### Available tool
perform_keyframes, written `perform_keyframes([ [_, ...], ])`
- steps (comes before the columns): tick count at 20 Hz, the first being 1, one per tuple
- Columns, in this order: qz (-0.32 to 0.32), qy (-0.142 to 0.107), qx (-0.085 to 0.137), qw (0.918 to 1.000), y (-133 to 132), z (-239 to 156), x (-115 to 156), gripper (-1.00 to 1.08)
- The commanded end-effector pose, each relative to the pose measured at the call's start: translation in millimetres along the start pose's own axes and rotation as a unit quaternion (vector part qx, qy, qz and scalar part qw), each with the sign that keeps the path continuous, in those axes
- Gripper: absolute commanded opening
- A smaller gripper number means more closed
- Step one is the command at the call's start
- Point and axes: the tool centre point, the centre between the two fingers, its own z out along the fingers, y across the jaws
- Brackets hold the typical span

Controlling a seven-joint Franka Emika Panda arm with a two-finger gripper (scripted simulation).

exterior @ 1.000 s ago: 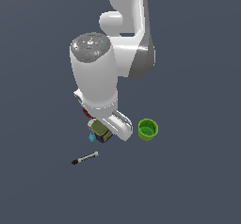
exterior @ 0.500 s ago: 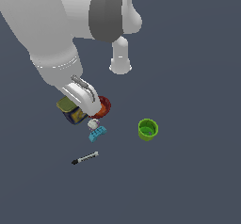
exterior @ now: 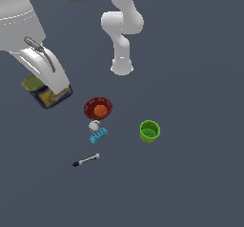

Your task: Pick up a designated object from a clutter of objects.

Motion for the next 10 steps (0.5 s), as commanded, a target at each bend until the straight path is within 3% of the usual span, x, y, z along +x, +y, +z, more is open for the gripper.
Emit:
perform_keyframes([
  [1, -0.001, 0.002, 0.0, 1.0, 7.1, -11.9, 4.4, -1.0],
  [10, -0.001, 0.002, 0.0, 1.0, 12.0, -18.5, 8.8, -1.0],
])
